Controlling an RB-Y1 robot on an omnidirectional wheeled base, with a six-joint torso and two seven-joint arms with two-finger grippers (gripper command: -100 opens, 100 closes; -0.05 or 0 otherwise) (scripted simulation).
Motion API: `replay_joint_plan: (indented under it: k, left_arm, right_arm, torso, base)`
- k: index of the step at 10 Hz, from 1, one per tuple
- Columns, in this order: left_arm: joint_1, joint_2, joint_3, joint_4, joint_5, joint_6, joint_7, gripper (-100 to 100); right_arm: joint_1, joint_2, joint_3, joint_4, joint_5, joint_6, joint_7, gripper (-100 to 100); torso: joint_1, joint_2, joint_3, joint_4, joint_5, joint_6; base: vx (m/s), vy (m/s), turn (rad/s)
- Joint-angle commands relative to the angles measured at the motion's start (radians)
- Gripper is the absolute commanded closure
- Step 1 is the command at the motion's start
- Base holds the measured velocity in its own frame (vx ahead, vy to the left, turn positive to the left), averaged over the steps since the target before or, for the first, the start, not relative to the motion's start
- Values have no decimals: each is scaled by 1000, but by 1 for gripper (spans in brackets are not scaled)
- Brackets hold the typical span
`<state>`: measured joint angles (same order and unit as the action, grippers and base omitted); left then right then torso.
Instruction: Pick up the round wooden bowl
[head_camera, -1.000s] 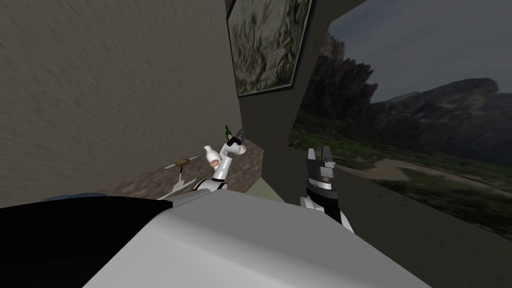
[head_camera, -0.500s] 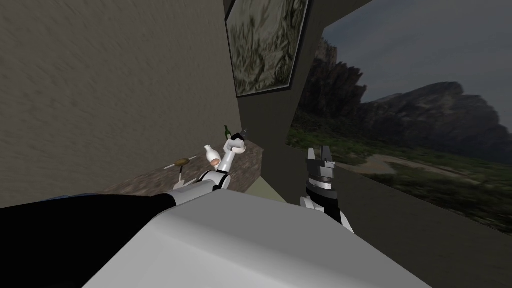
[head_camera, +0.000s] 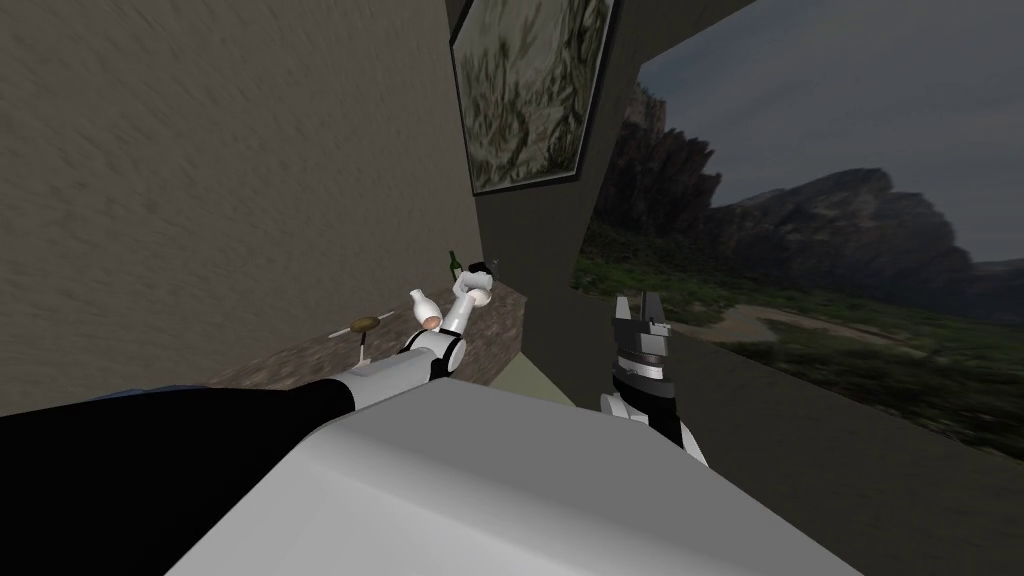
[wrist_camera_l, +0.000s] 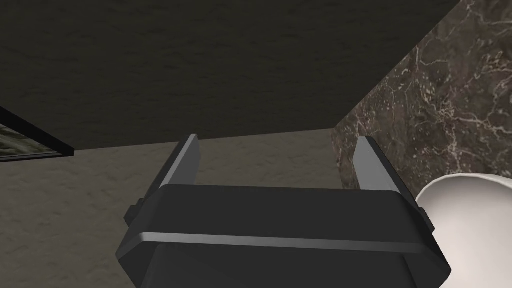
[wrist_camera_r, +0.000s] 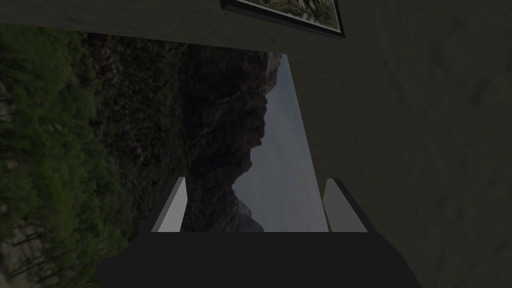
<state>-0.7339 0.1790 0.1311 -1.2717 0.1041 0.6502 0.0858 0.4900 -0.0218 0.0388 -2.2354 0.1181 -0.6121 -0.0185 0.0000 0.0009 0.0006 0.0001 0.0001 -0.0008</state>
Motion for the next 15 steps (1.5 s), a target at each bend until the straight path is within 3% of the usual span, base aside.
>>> replay_joint_plan:
  k: [1, 4, 6, 7, 8, 9, 11, 12, 13, 14, 15]
  left_arm:
    - [-28, 1, -1, 46, 4, 28, 7, -100]
    - [-117, 4, -4, 137, 16, 115, 32, -100]
    - [-124, 4, -4, 177, 16, 116, 32, -100]
    - [-167, 6, -7, 215, 22, 157, 45, -100]
    - [-167, 6, -7, 241, 22, 157, 45, -100]
    - [-206, 9, -10, 284, 26, 195, 58, -100]
    - [-206, 9, -10, 303, 26, 196, 58, -100]
    - [-243, 13, -14, 341, 31, 232, 71, -100]
    - [-243, 13, -14, 364, 31, 232, 71, -100]
    - [-275, 17, -17, 414, 35, 266, 84, -100]
    - [-275, 17, -17, 424, 35, 266, 84, -100]
  right_arm:
    - [0, 0, 0, 0, 0, 0, 0, 0]
    - [0, 0, 0, 0, 0, 0, 0, 0]
    - [0, 0, 0, 0, 0, 0, 0, 0]
    - [0, 0, 0, 0, 0, 0, 0, 0]
    - [0, 0, 0, 0, 0, 0, 0, 0]
    - [0, 0, 0, 0, 0, 0, 0, 0]
    - [0, 0, 0, 0, 0, 0, 0, 0]
    - [0, 0, 0, 0, 0, 0, 0, 0]
    - [0, 0, 0, 0, 0, 0, 0, 0]
    - [0, 0, 0, 0, 0, 0, 0, 0]
    - [0, 0, 0, 0, 0, 0, 0, 0]
  torso:
    - [0, 0, 0, 0, 0, 0]
    - [0, 0, 0, 0, 0, 0]
    - [0, 0, 0, 0, 0, 0]
    - [0, 0, 0, 0, 0, 0]
    - [0, -1, 0, 0, 0, 0]
    - [0, -1, 0, 0, 0, 0]
    - [1, 0, 0, 0, 0, -1]
    - [0, -1, 0, 0, 0, -1]
    - [0, -1, 0, 0, 0, 0]
    - [0, -1, 0, 0, 0, 0]
    - [1, -1, 0, 0, 0, -1]
  base:
    - [-25, 5, -18]
    - [-26, 6, -9]
    - [-15, 2, -3]
    - [-11, 3, 4]
    - [-13, 3, -4]
    - [-20, 7, 6]
    - [-10, 4, 1]
    - [-8, 4, 16]
    - [-8, 5, 5]
    - [-9, 10, 16]
    - [-8, 10, 9]
